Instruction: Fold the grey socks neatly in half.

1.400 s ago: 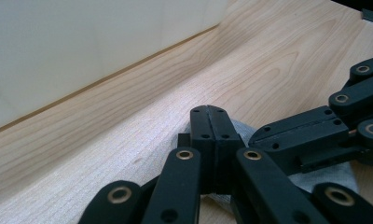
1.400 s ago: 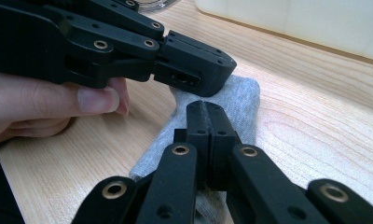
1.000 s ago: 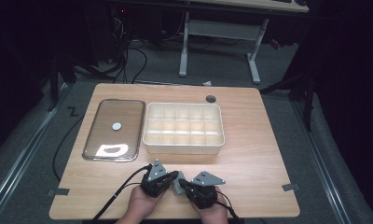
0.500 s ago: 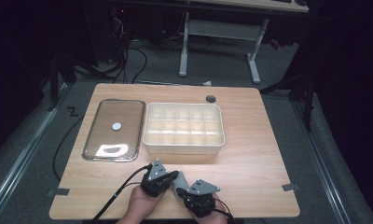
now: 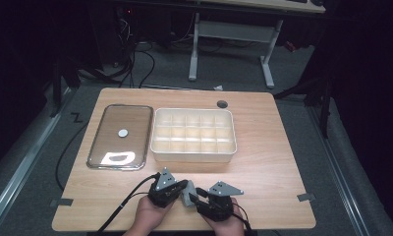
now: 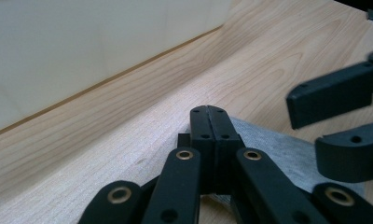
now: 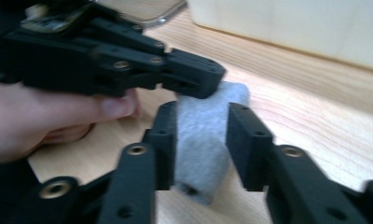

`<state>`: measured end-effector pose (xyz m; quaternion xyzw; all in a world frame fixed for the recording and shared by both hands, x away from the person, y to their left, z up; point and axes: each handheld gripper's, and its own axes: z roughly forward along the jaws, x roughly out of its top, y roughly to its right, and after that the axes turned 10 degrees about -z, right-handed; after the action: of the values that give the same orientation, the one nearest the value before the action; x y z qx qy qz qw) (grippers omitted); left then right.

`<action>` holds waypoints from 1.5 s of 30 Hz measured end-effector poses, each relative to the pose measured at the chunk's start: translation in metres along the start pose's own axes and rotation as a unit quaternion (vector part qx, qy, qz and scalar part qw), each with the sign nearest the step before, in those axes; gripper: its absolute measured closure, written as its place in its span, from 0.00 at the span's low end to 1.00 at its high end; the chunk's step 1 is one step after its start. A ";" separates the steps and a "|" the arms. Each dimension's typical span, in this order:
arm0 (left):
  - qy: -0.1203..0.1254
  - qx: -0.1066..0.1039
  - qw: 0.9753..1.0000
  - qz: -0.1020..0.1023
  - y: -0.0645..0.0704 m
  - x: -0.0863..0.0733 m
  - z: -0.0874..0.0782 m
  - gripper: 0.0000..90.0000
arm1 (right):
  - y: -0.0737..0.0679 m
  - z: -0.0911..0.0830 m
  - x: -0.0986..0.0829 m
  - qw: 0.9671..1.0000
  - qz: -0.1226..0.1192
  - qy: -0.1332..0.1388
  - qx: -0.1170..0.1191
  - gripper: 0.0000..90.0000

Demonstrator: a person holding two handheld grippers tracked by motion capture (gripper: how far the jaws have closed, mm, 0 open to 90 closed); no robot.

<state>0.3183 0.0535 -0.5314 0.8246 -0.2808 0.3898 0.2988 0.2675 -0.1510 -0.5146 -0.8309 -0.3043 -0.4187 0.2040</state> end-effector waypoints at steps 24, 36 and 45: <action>0.013 0.002 1.000 0.009 -0.008 -0.005 -0.048 0.88 | 0.002 0.029 0.004 0.995 0.016 -0.080 0.064 0.61; 0.022 0.023 0.999 0.006 -0.029 -0.030 -0.082 0.83 | -0.006 0.034 0.021 0.987 -0.050 -0.130 0.076 0.72; 0.025 0.094 0.995 0.015 -0.044 -0.048 -0.104 0.71 | -0.005 0.038 0.026 0.984 -0.054 -0.148 0.083 0.73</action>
<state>0.2736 0.1674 -0.5290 0.8345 -0.2482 0.4394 0.2213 0.2978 -0.1163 -0.5142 -0.8462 -0.4090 -0.2751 0.2025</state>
